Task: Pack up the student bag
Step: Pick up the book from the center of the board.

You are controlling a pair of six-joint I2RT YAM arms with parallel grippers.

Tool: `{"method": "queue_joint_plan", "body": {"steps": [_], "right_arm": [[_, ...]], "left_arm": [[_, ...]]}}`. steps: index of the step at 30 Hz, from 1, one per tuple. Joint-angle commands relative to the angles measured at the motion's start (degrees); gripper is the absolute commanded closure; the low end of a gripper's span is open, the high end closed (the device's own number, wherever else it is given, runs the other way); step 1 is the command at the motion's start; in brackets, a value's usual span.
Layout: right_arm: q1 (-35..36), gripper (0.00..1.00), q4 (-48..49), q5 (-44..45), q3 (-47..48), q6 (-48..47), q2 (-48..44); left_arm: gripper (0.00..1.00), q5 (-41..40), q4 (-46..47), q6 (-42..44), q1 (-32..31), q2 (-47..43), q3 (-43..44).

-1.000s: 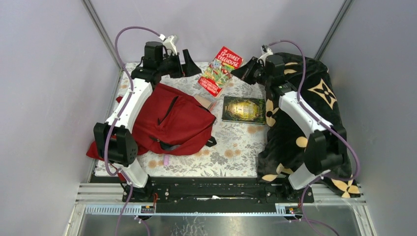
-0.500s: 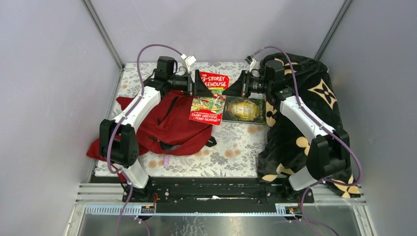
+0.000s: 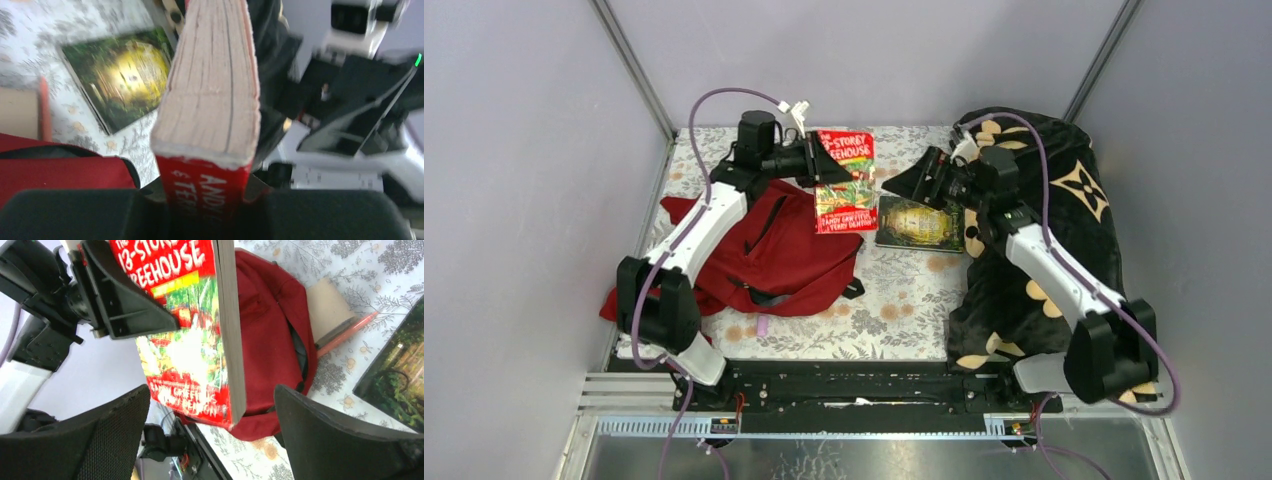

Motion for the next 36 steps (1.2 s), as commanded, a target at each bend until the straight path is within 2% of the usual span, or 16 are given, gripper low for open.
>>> {"method": "queue_joint_plan", "body": {"steps": [1,4,6,8,12,16,19,22,27,30,31,32,33,34,35,36], "right_arm": [[0.2,0.00,20.3,10.1,-11.7,13.4,-11.3],[1.4,0.00,31.9,13.1,-19.1,19.4,-14.0],[3.6,0.00,34.8,14.7,-20.5,19.9,-13.8],[6.0,0.00,37.8,15.2,-20.5,20.9,-11.9],[8.6,0.00,50.3,14.9,-21.4,27.0,-6.4],[10.6,0.00,53.5,14.7,-19.3,28.9,-0.2],[11.6,0.01,60.4,14.6,-18.5,31.6,3.6],[12.3,0.08,63.2,13.8,-16.4,32.9,6.7],[12.4,0.33,69.0,15.1,-14.5,37.7,10.3],[12.3,0.58,73.0,14.5,-12.5,41.5,12.4],[12.3,0.71,72.7,14.1,-11.8,42.2,12.8],[12.3,0.87,72.0,13.6,-11.4,42.6,12.9],[12.1,0.99,70.7,13.3,-11.3,42.8,12.6],[11.5,1.00,69.2,13.2,-12.3,42.9,11.8],[10.9,1.00,67.6,13.5,-13.8,42.6,10.5],[9.6,1.00,64.6,13.6,-15.4,41.7,8.5]], "left_arm": [[1.00,-19.3,16.4,-13.0,0.2,-10.3,-3.7],[1.00,-27.3,35.7,-25.9,-0.1,-15.8,-15.2],[1.00,-30.4,41.8,-29.5,-0.9,-17.2,-19.9],[1.00,-30.9,43.2,-30.5,-1.8,-16.8,-20.6],[1.00,-28.8,44.9,-32.5,-2.6,-15.1,-20.7],[1.00,-28.9,47.5,-34.1,-3.3,-15.2,-22.3],[1.00,-29.8,47.6,-33.3,-3.4,-16.3,-23.1],[1.00,-31.0,48.4,-32.5,-3.8,-17.2,-24.5],[1.00,-30.5,47.5,-31.0,-4.2,-17.5,-25.5],[1.00,-30.2,46.7,-30.0,-4.5,-17.3,-25.7],[0.87,-29.7,46.3,-29.6,-4.5,-17.2,-25.5],[0.64,-28.9,44.9,-28.9,-4.5,-17.1,-25.0],[0.41,-28.6,42.8,-27.5,-4.5,-17.2,-24.0],[0.26,-28.5,38.9,-25.1,-4.5,-17.5,-22.7],[0.17,-28.8,34.3,-22.3,-4.5,-18.1,-20.9],[0.12,-30.0,29.3,-18.3,-4.6,-18.8,-19.1]]}}
